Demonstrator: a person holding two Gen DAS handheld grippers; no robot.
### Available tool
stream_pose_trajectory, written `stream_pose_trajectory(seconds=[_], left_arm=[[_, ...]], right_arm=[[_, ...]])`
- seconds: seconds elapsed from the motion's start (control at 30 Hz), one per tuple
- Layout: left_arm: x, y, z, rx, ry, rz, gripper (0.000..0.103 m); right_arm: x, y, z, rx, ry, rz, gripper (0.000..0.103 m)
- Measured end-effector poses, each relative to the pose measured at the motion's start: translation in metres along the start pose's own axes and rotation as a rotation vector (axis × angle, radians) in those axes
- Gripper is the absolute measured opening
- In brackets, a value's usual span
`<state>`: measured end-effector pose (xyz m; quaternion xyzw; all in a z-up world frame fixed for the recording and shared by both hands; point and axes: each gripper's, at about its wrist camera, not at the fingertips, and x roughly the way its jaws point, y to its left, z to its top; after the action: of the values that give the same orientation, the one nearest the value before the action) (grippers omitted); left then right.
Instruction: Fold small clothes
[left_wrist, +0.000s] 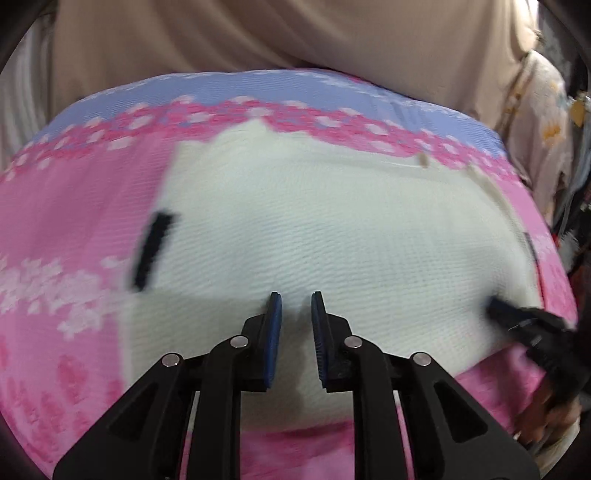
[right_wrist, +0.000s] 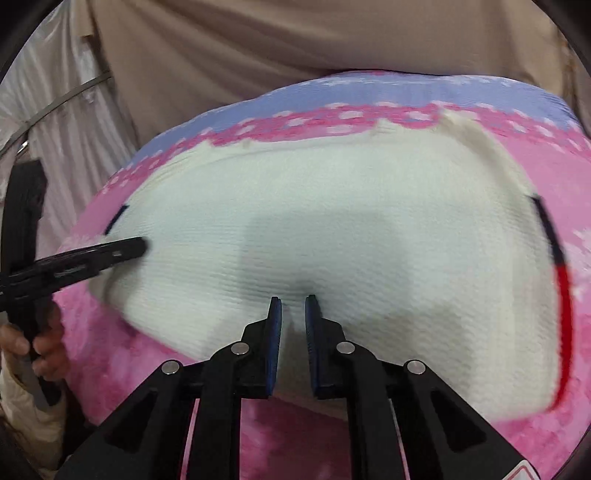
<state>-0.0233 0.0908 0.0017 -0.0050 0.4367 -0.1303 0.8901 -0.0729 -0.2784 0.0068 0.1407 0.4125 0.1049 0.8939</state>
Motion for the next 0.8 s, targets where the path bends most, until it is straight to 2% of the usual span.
stream_pose_trajectory(seconds=[0.03,0.13,0.2,0.27,0.33,0.37,0.47,0.53,0.63,0.7,0.73,0.77,0.8], left_arm=[[-0.001,0.013,-0.005,-0.024,0.011,0.021,0.015],[-0.007,0.039,-0.02,-0.079,0.042,-0.003,0.008],[-0.013,0.043,-0.026,-0.087,0.04,0.019,0.008],[-0.019,0.042,-0.025,-0.109,0.038,0.015,0.008],[-0.028,0.039,-0.014,-0.137,0.012,-0.033,0.008],[-0.033,0.035,-0.004,-0.134,-0.021,-0.055,0.008],[-0.037,0.015,0.031,-0.109,-0.109,-0.07,0.009],[-0.027,0.005,0.05,-0.106,-0.128,-0.08,0.009],[0.008,-0.003,0.067,-0.104,-0.078,-0.066,0.01],[0.029,0.004,0.067,-0.084,-0.045,-0.004,0.012],[0.038,0.012,0.064,-0.083,-0.032,0.048,0.012],[0.042,0.023,0.061,-0.094,-0.03,0.043,0.012],[0.04,0.036,0.058,-0.123,-0.039,-0.001,0.008]], right_arm=[[-0.009,-0.023,-0.006,0.057,-0.006,-0.013,0.0],[-0.035,-0.069,-0.021,0.158,-0.04,-0.076,0.0],[-0.047,-0.083,-0.025,0.198,-0.054,-0.13,0.0],[-0.052,-0.087,-0.017,0.213,-0.061,-0.14,0.0],[-0.057,-0.077,0.0,0.192,-0.094,-0.134,0.015],[-0.06,-0.068,0.011,0.155,-0.111,-0.125,0.016],[-0.04,-0.035,0.054,0.058,-0.136,-0.049,0.019],[-0.017,-0.024,0.076,0.03,-0.115,-0.008,0.022],[0.017,-0.02,0.091,0.019,-0.073,-0.048,0.022],[0.028,-0.034,0.094,0.035,-0.055,-0.108,0.021],[0.031,-0.048,0.093,0.05,-0.056,-0.152,0.016],[0.031,-0.062,0.093,0.067,-0.062,-0.167,0.013],[0.028,-0.078,0.091,0.096,-0.07,-0.144,0.004]])
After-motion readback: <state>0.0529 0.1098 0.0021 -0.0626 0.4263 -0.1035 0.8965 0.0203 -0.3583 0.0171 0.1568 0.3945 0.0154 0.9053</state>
